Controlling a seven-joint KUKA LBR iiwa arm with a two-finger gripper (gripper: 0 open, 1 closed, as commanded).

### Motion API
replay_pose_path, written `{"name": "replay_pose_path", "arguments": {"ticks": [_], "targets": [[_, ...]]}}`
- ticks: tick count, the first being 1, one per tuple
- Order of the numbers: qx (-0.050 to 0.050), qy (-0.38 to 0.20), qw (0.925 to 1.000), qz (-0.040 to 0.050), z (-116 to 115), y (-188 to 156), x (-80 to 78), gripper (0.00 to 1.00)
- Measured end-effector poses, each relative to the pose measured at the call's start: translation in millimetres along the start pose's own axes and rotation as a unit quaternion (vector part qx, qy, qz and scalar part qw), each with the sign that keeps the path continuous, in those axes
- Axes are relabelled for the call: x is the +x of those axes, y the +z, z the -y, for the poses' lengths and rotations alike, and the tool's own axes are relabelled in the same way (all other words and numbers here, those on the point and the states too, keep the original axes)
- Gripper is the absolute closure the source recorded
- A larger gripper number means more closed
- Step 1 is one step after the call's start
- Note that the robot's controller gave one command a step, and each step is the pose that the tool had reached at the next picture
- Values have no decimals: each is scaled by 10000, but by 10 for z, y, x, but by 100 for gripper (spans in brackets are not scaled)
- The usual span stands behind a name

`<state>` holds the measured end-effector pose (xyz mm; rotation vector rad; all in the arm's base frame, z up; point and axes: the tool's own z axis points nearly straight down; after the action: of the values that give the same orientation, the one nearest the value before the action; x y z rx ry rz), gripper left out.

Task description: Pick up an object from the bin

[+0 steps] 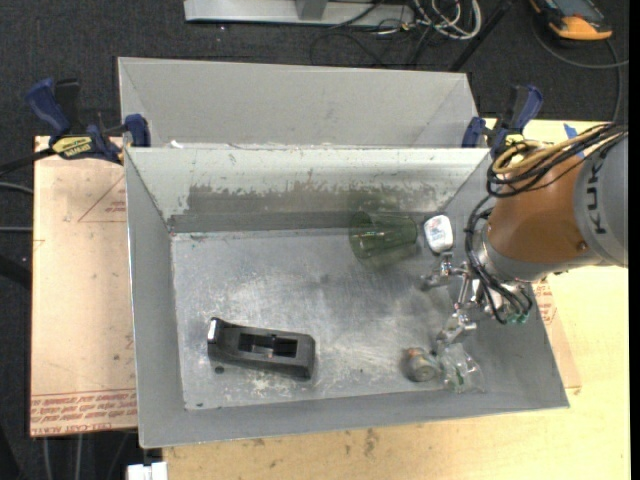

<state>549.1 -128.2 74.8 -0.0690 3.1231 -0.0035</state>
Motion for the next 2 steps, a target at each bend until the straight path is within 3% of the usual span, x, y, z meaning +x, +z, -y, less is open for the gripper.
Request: {"name": "replay_pose_path", "arguments": {"ticks": [1,2], "targets": [[1,-1,10000,-2,0,-2,0,0],[-25,-394,9992,-89,-35,-373,184,0]]}}
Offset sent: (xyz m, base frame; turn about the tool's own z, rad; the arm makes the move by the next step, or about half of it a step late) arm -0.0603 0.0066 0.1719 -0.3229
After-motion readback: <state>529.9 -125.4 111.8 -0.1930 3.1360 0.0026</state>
